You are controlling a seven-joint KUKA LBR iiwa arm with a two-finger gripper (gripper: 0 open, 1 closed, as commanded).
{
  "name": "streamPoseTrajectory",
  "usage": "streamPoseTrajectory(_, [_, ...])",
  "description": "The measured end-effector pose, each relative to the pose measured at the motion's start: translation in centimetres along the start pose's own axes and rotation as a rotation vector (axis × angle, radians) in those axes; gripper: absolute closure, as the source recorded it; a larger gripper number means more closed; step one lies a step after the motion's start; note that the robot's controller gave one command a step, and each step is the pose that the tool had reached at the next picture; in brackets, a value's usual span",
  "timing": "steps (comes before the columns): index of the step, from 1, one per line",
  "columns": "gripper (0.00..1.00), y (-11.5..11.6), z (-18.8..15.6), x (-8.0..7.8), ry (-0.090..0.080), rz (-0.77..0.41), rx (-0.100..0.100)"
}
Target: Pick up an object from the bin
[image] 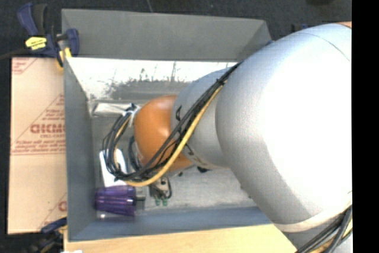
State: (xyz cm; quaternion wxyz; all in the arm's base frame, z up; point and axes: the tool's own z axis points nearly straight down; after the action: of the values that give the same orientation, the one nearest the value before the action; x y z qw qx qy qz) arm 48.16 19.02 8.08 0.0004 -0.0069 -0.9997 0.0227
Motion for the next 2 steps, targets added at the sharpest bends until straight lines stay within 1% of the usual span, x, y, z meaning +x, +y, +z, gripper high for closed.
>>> streamPoseTrajectory(1, [1.0, 0.1, -0.05, -0.29, -0.007, 0.001, 0.0])
streamPoseTrajectory(2, [1.0, 0.14, -0.11, -0.36, -0.009, 0.002, -0.001])
